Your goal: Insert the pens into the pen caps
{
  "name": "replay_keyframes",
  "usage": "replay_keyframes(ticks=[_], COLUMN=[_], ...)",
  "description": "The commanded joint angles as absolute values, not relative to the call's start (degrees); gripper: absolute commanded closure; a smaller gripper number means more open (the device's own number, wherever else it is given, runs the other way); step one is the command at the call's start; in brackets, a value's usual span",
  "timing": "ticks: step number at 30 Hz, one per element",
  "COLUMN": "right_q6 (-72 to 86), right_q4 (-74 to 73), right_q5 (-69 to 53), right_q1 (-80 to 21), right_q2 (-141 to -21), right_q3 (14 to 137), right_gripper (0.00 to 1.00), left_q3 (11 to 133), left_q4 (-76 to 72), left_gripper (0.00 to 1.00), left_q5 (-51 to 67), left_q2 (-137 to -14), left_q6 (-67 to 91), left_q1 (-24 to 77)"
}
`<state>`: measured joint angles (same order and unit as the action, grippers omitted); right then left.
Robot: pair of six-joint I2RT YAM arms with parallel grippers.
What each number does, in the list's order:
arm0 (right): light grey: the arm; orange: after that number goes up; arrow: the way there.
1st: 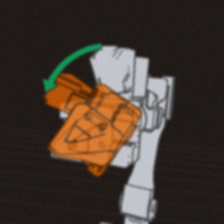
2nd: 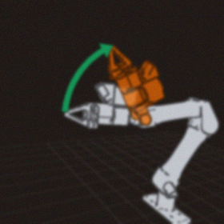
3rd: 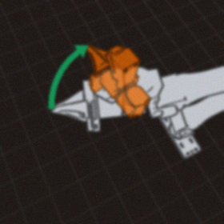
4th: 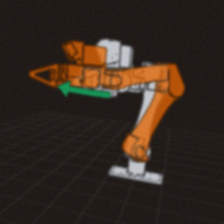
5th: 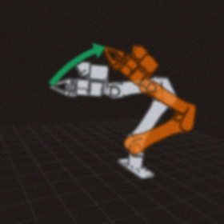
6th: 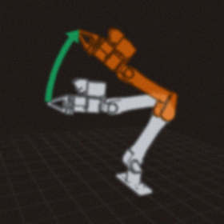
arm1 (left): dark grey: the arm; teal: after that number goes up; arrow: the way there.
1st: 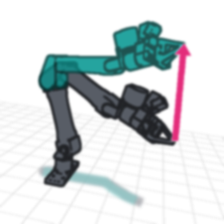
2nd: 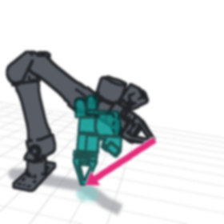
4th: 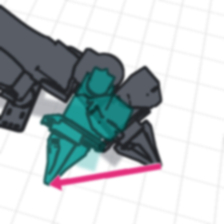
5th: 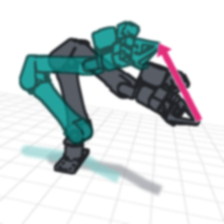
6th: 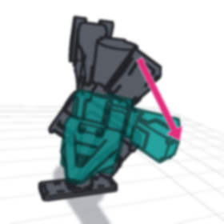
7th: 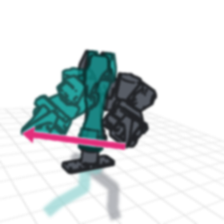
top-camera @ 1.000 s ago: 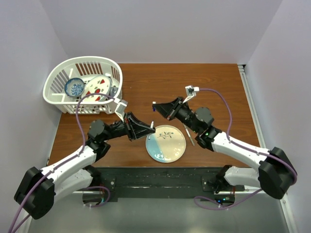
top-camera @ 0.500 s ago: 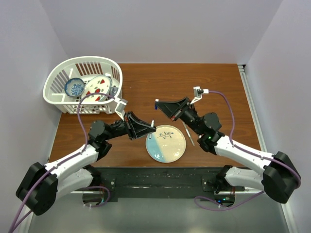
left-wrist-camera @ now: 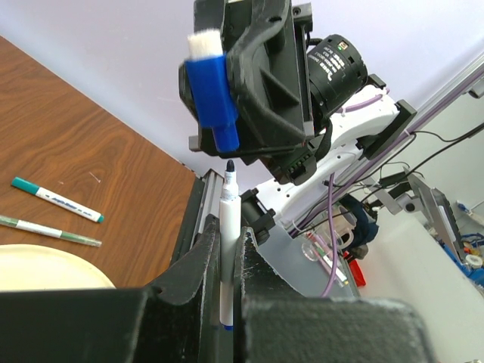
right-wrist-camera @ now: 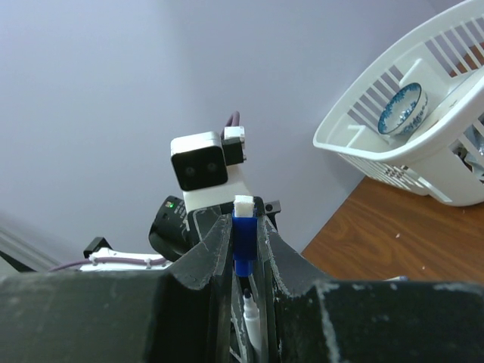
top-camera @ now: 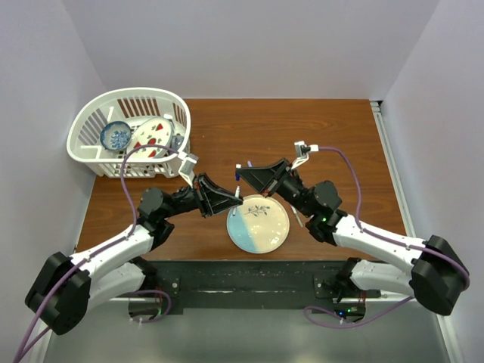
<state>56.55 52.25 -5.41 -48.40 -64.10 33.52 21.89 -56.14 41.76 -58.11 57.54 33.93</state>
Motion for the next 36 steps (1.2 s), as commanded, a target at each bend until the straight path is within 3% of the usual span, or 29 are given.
replay_keyframes(ticks=[1,23,36], right_q6=[54.85,51.85,48.43], right_q4=[53.61,50.80,46.41], right_q5=[-3.25,-1.67,-0.79], right_q1=[-49.30,-51.59,-51.59], right_q2=[-61.35,-59.94,-60.20], right_q3=[32.08,29.88,37.17], right_gripper=[1.00,1.00,1.00], left_q3=[22.59,22.24,21.62], left_q4=[-58.62,-59.85,-60.21], left_gripper=[1.00,1.00,1.00], left_q5=[40.78,40.17,40.78], left_q2=[-57.13,-56.51,-56.07], left_q6=[57.22,58.36,58.97], left_q1=[34.28,34.28,34.28])
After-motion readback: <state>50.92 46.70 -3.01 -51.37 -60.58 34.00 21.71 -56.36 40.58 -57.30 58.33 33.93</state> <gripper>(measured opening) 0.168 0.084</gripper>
